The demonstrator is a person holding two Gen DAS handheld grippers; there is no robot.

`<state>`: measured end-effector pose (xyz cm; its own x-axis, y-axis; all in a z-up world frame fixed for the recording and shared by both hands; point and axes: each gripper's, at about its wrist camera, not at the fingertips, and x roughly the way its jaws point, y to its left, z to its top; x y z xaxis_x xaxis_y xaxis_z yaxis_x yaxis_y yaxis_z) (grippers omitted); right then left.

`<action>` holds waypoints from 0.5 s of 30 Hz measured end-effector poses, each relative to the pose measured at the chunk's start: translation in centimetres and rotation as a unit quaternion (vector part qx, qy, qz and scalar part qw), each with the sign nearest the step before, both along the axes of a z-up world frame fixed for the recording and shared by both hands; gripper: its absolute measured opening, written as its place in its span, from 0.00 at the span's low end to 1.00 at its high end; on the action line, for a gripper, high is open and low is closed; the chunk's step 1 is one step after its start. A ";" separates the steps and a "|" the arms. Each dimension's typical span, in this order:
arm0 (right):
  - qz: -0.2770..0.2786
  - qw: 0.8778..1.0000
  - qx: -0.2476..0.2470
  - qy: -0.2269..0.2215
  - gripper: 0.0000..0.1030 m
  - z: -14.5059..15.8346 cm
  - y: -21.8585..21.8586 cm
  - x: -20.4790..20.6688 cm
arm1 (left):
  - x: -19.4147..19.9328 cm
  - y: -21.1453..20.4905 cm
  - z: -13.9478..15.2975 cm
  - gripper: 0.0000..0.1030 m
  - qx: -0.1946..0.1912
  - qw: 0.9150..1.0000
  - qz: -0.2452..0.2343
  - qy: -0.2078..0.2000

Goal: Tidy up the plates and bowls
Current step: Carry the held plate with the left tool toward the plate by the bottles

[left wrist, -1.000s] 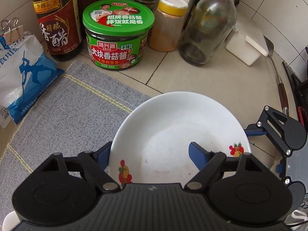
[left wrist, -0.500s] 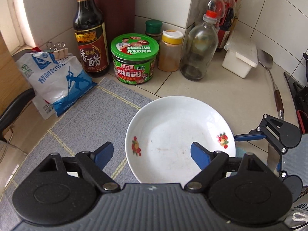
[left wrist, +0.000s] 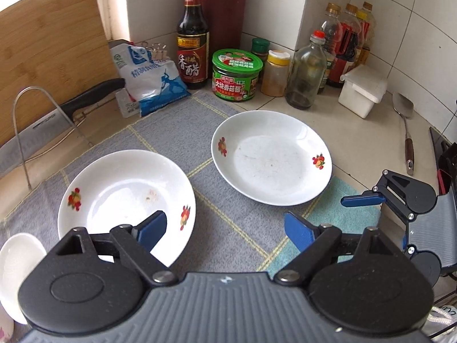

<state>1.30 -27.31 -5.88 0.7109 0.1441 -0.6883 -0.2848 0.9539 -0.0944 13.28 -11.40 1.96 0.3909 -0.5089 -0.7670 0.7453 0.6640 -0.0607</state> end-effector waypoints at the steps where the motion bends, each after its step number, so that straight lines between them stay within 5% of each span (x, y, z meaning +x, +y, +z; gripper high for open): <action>1: 0.004 1.000 0.000 -0.001 1.00 -0.1 0.5 -0.2 | -0.7 0.6 -0.1 0.87 -0.003 1.000 0.010 -0.006; 9: 0.020 1.000 0.008 -0.009 1.00 -0.6 3.7 -1.7 | -5.9 4.4 -1.3 0.87 0.001 0.995 0.081 -0.059; 15: 0.033 0.999 0.012 -0.002 1.00 -1.1 5.7 -2.6 | -7.1 7.3 -2.6 0.87 -0.023 0.990 0.137 -0.025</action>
<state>-1.32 -21.59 -6.97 0.7023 0.2072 -0.6811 -0.3465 0.9352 -0.0729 6.14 -4.10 -0.63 0.5563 -0.4123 -0.7215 0.5412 0.8386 -0.0620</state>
